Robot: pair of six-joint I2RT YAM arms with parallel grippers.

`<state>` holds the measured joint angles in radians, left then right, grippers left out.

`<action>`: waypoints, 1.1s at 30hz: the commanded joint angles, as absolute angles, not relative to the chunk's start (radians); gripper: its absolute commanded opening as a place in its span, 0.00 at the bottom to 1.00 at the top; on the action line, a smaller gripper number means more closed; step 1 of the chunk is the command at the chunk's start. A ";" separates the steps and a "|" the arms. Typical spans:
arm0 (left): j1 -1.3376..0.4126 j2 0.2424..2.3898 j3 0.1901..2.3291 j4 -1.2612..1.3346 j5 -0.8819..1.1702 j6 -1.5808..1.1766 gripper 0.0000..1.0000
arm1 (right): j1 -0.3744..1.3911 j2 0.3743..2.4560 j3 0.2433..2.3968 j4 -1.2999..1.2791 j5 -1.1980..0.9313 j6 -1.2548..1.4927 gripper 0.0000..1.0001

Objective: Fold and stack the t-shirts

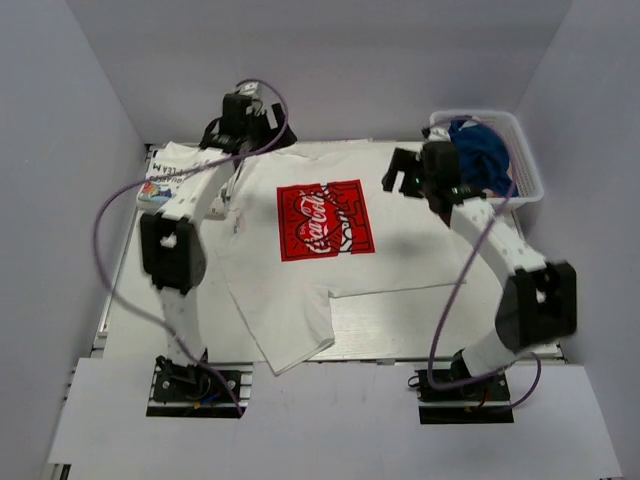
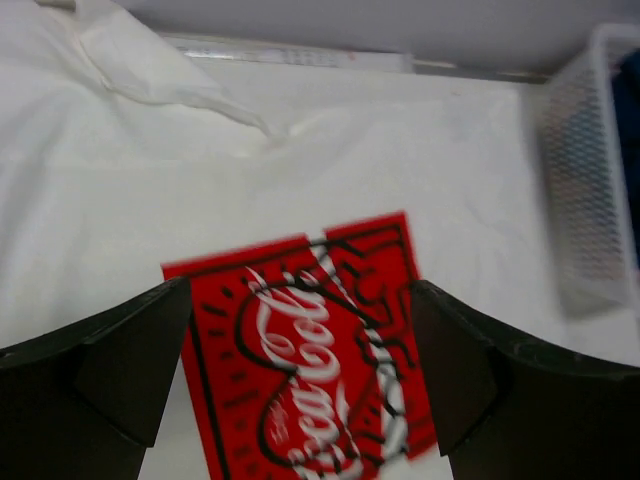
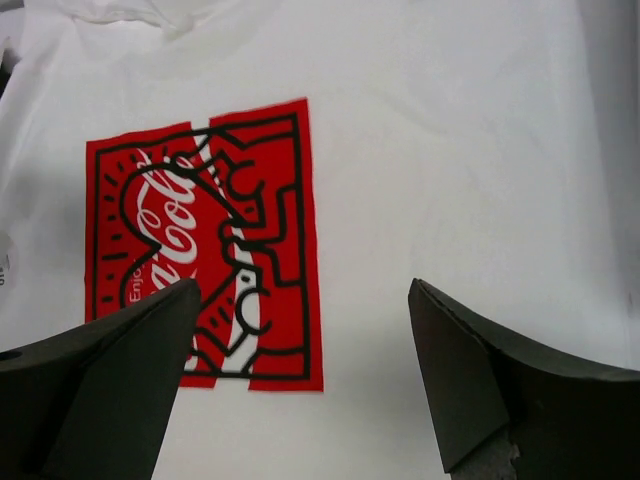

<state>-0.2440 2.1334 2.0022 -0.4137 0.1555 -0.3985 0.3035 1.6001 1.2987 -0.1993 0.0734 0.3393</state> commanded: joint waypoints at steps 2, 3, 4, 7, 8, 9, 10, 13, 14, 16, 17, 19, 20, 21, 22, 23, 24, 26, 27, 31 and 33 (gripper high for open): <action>-0.268 1.700 1.489 -0.541 0.292 -0.561 1.00 | 0.284 1.421 1.034 -0.129 0.153 0.503 0.90; -0.278 1.621 1.377 -0.505 0.328 -0.645 1.00 | 0.281 1.348 0.944 -0.120 0.161 0.521 0.90; -0.291 1.465 1.174 -0.462 0.371 -0.682 1.00 | 0.284 1.324 0.922 -0.112 0.169 0.529 0.90; -0.334 1.280 0.968 -0.467 0.457 -0.712 1.00 | 0.281 1.235 0.848 -0.155 0.241 0.581 0.90; -0.345 1.181 0.942 -0.524 0.407 -0.724 1.00 | 0.281 1.220 0.829 -0.158 0.244 0.583 0.90; -0.354 1.128 0.913 -0.632 0.379 -0.738 1.00 | 0.278 1.203 0.807 -0.155 0.247 0.592 0.90; -0.363 1.076 0.843 -0.668 0.365 -0.762 1.00 | 0.278 1.169 0.799 -0.150 0.244 0.597 0.90; -0.390 0.927 0.723 -0.789 0.414 -0.779 0.97 | 0.275 1.144 0.790 -0.189 0.273 0.621 0.90; -0.405 0.908 0.695 -0.814 0.449 -0.793 0.97 | 0.272 1.138 0.790 -0.196 0.282 0.618 0.90; -0.422 0.887 0.610 -0.850 0.459 -0.807 0.95 | 0.268 1.138 0.790 -0.218 0.284 0.624 0.90; -0.437 0.874 0.583 -0.865 0.468 -0.833 0.94 | 0.268 1.134 0.781 -0.221 0.285 0.633 0.90; -0.455 0.874 0.506 -0.841 0.509 -0.844 0.92 | 0.264 1.126 0.764 -0.222 0.281 0.634 0.90; -0.477 0.874 0.490 -0.841 0.526 -0.853 0.92 | 0.264 1.124 0.750 -0.222 0.282 0.635 0.90; -0.486 0.874 0.477 -0.841 0.526 -0.853 0.92 | 0.261 1.124 0.744 -0.225 0.282 0.637 0.90; -0.497 0.890 0.477 -0.841 0.526 -0.853 0.92 | 0.259 1.124 0.744 -0.236 0.284 0.634 0.90; -0.520 0.902 0.477 -0.841 0.526 -0.862 0.92 | 0.255 1.129 0.744 -0.244 0.284 0.632 0.90; -0.534 0.928 0.477 -0.824 0.526 -0.871 0.92 | 0.253 1.131 0.742 -0.248 0.290 0.634 0.90; -0.566 0.959 0.477 -0.787 0.535 -0.885 0.92 | 0.249 1.134 0.746 -0.274 0.296 0.632 0.90; -0.607 0.975 0.466 -0.775 0.535 -0.897 0.92 | 0.247 1.137 0.746 -0.281 0.307 0.630 0.90; -0.721 1.114 0.466 -0.709 0.525 -0.910 0.91 | 0.232 1.141 0.735 -0.318 0.339 0.634 0.90; -0.776 1.204 0.517 -0.694 0.508 -0.910 0.90 | 0.222 1.138 0.724 -0.321 0.339 0.637 0.90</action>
